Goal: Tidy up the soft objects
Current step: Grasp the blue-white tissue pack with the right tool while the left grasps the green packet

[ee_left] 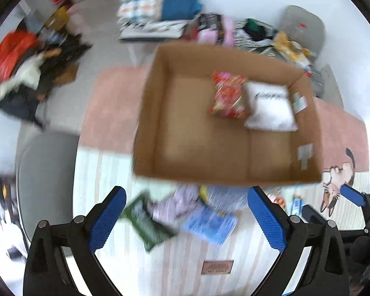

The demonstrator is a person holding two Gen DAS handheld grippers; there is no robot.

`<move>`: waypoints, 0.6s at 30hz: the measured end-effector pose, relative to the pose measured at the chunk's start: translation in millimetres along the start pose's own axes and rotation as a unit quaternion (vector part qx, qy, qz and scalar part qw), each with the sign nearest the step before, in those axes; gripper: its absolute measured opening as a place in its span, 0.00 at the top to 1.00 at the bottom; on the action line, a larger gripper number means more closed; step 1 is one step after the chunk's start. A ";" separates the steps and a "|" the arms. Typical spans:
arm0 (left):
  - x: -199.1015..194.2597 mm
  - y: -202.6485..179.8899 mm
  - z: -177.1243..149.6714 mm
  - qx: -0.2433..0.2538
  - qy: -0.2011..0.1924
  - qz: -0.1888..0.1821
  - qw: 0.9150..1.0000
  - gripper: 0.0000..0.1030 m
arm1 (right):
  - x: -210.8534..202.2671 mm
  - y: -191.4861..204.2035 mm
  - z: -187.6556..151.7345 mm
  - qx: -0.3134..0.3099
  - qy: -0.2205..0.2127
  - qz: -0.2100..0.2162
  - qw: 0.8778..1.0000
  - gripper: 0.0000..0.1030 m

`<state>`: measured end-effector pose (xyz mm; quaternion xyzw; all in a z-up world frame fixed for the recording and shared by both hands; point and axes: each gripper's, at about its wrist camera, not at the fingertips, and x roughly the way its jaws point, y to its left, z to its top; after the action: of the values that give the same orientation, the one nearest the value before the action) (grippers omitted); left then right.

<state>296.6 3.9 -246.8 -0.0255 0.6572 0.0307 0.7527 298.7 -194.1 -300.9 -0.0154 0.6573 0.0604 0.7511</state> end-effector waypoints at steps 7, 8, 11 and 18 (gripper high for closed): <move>57.6 58.9 -70.5 -0.070 0.077 0.011 0.994 0.03 | 61.3 56.0 -42.7 -0.097 0.062 0.036 0.993 0.00; 63.3 65.6 -76.7 -0.074 0.081 0.021 0.994 0.03 | 71.9 70.3 -43.3 -0.116 0.068 0.036 0.990 0.00; 75.2 85.9 -90.8 -0.092 0.086 0.034 0.991 0.03 | 105.8 111.9 -41.4 -0.169 0.083 0.028 0.982 0.00; 95.5 118.0 -108.0 -0.131 0.101 0.035 0.986 0.03 | 158.5 147.2 -45.7 -0.174 0.139 0.003 0.975 0.08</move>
<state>193.3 114.3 -355.8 -0.1032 0.7204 0.1403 0.6714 257.7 -41.6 -455.6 -0.1521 0.7350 0.1728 0.6378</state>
